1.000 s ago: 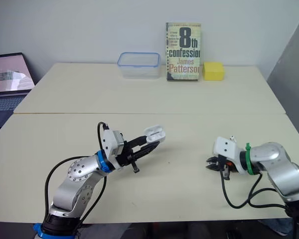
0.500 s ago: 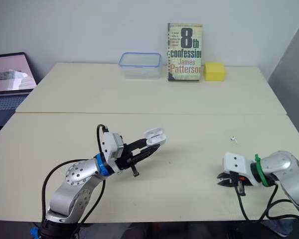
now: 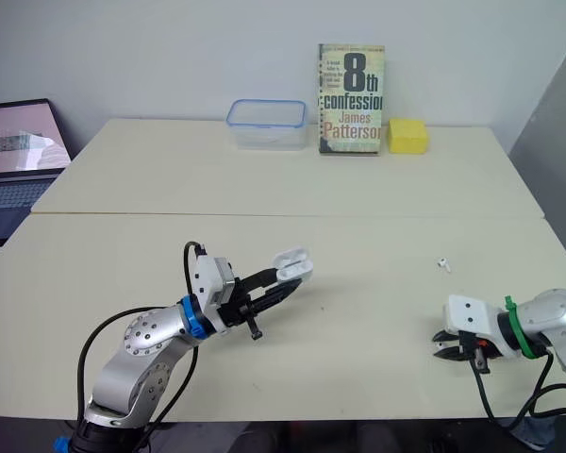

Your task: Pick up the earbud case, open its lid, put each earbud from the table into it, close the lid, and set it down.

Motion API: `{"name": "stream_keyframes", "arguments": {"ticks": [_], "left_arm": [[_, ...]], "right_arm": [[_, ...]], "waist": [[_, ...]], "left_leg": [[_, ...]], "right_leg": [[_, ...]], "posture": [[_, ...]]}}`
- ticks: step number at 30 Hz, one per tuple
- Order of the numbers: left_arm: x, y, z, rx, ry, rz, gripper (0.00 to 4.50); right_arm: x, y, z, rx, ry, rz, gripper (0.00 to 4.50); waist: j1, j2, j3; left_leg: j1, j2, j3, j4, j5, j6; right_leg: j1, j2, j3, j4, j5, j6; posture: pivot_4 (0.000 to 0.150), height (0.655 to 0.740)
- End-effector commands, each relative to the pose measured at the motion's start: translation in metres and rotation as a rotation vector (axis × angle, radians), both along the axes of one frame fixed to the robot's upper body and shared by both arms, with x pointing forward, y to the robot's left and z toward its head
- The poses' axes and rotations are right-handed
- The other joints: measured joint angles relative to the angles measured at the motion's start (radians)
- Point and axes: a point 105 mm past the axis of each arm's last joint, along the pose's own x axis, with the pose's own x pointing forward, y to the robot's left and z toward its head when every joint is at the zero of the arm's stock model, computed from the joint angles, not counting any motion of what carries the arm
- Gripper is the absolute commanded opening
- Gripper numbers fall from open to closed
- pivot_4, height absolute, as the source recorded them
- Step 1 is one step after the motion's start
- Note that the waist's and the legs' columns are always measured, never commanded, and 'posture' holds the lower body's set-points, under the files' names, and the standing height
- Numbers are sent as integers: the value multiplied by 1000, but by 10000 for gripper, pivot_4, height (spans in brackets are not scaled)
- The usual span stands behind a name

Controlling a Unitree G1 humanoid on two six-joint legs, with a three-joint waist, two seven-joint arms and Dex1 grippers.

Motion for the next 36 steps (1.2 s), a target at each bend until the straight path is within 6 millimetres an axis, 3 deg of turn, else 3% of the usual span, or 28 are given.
{"name": "stream_keyframes", "arguments": {"ticks": [1,3,10,13,23,36], "left_arm": [[-9,-5,10,-20,-52,-25,8022],[-11,-5,8,-19,-48,-26,8022],[-13,-5,5,-12,-45,-28,8022],[-14,-6,4,-10,-50,-32,8022],[-14,-8,3,-7,-55,-38,8022],[-16,-9,3,-6,-49,-32,8022]], "right_arm": [[3,1,11,-20,-52,38,24759],[4,7,20,-3,-69,42,31325],[-9,14,52,-38,-61,39,31776],[-5,1,49,-244,-111,-14,31776],[-13,17,24,-270,-27,-81,31776],[-1,9,8,-294,-45,-174,31776]], "waist": [[0,0,0],[0,0,0],[3,0,0],[4,0,0],[3,0,0],[3,0,0]], "left_leg": [[0,0,0,0,0,0],[0,0,0,0,0,0],[0,0,-1,0,0,0],[-1,0,-1,0,0,0],[-1,0,-1,0,0,0],[-1,0,0,0,0,0]], "right_leg": [[0,0,0,0,0,0],[0,0,0,0,0,0],[0,0,0,0,0,0],[0,0,0,0,0,0],[0,0,0,0,0,0],[0,0,0,0,0,0]], "posture": [[1500,7400],[1500,7400],[1500,7400],[1500,7400],[1500,7400],[1500,7400]]}}
